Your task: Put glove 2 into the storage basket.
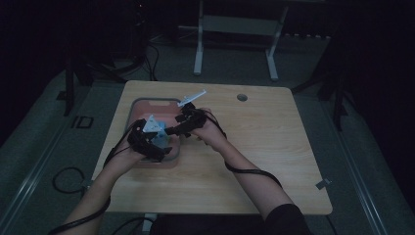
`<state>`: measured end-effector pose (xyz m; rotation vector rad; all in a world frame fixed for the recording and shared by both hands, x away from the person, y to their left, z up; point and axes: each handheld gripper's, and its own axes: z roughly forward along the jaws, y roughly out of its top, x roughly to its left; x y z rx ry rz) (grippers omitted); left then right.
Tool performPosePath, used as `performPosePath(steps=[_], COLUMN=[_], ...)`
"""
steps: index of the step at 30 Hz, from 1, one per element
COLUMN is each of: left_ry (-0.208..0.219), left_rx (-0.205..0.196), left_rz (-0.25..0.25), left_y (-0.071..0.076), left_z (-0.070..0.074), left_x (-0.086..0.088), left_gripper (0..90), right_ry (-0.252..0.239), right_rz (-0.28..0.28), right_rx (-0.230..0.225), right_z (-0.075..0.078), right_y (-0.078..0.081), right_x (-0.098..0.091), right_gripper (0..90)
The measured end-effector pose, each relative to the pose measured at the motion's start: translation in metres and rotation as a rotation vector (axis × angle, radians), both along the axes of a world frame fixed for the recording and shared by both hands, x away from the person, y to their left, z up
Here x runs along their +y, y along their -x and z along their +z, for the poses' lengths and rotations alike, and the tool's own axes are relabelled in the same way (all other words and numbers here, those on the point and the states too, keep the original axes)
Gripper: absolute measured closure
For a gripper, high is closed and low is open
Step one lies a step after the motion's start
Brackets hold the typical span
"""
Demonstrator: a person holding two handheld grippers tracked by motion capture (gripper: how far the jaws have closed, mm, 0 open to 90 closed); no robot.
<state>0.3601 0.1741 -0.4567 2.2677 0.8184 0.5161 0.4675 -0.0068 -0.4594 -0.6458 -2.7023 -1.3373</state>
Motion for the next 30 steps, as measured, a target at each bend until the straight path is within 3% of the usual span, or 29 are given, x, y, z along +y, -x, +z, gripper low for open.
performPosePath(steps=[3, 8, 12, 19, 27, 30], left_ry=[0.005, 0.05, 0.037, 0.049, 0.027, 0.038], left_rx=[-0.003, 0.025, 0.016, 0.004, 0.002, -0.001], left_rz=[0.001, -0.017, -0.028, -0.005, -0.022, -0.027], left_y=[0.001, 0.005, 0.009, 0.013, 0.017, 0.019], left_z=[0.0, -0.003, -0.005, -0.005, -0.012, -0.014], left_x=[-0.005, -0.015, -0.026, -0.035, -0.046, -0.049], left_gripper=[1.4, 1.5, 1.5, 1.5, 1.4, 1.4], right_ry=[-0.003, 0.004, 0.015, 0.021, 0.041, 0.041], right_rz=[-0.012, -0.037, -0.066, -0.089, -0.103, -0.114], right_rx=[-0.018, -0.049, -0.07, -0.079, -0.112, -0.11], right_z=[0.0, -0.002, -0.005, -0.01, -0.013, -0.015], right_y=[0.003, 0.008, 0.012, 0.017, 0.023, 0.023], right_x=[-0.005, -0.015, -0.023, -0.038, -0.052, -0.059], right_gripper=[18.2, 15.8, 15.4, 15.4, 15.1, 15.1])
